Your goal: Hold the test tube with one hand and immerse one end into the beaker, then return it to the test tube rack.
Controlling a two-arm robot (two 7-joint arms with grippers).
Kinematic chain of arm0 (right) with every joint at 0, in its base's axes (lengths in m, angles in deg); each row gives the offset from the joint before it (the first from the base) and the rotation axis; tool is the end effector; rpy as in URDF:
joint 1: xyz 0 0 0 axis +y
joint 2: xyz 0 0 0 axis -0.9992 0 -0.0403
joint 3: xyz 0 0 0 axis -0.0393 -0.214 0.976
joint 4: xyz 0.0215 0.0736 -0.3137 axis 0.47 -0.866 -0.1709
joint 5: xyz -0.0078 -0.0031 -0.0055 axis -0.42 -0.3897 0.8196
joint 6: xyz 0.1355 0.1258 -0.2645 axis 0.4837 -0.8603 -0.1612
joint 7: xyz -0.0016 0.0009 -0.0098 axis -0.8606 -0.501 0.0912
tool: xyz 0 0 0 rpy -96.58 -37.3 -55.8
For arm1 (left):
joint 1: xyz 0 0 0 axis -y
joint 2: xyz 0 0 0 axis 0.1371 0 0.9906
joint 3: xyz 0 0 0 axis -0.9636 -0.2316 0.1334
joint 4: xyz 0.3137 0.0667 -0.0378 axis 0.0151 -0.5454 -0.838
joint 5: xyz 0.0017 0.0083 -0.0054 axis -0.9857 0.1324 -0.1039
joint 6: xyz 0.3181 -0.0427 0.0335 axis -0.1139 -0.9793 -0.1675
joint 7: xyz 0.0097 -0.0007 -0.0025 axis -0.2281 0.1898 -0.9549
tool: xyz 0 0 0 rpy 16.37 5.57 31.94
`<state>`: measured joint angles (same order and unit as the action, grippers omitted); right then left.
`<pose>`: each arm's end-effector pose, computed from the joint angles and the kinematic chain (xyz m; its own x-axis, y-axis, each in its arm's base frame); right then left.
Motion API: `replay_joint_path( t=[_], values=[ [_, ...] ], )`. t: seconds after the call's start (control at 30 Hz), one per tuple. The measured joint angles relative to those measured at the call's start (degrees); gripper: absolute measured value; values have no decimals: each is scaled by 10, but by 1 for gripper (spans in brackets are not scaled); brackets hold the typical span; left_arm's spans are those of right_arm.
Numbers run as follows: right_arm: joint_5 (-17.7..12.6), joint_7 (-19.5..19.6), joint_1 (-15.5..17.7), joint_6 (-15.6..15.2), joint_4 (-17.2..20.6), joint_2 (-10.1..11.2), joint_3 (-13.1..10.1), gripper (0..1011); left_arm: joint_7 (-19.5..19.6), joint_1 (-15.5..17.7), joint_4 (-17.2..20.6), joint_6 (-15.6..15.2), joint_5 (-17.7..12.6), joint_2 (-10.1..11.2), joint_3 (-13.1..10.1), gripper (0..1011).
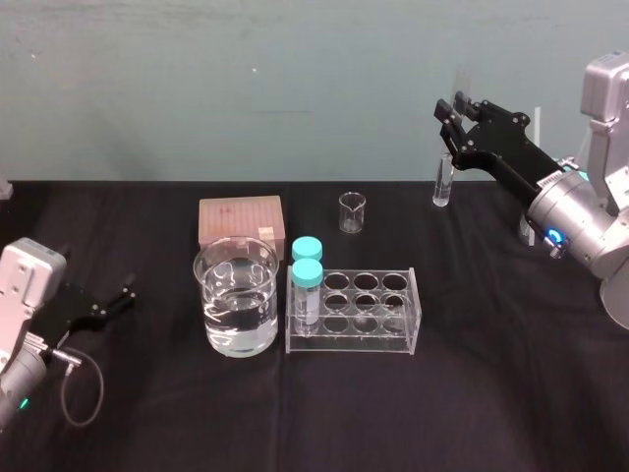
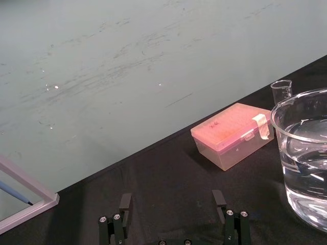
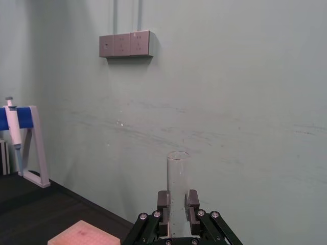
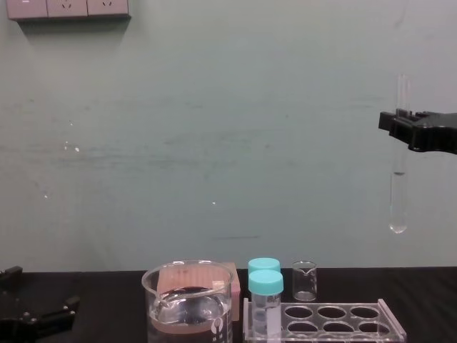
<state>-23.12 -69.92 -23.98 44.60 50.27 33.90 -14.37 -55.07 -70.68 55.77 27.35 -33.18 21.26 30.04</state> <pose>0.4705 -0.0811 -0.2253 0.4807 -0.8651 0.1433 0.8424 0.5010 0.1984 0.3766 0.0977 -0.3314 0.2921 0.8802 0.3740 -0.9553 0.2872 0.0702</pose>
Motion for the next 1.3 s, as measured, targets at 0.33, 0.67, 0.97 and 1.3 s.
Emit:
replay_joint_path(
  t=[0.33,0.67,0.97,1.3],
  values=[
    [6,-1,-5,2,-10,-7,-2,225,0,0,0,0,0,0,0,1000],
    [9,-1,0,-1,-8,-11,-4,225,0,0,0,0,0,0,0,1000],
    [9,-2,4,-4,-4,-11,-4,226,0,0,0,0,0,0,0,1000],
    [9,-2,8,-7,-2,-11,-5,225,0,0,0,0,0,0,0,1000]
  ],
)
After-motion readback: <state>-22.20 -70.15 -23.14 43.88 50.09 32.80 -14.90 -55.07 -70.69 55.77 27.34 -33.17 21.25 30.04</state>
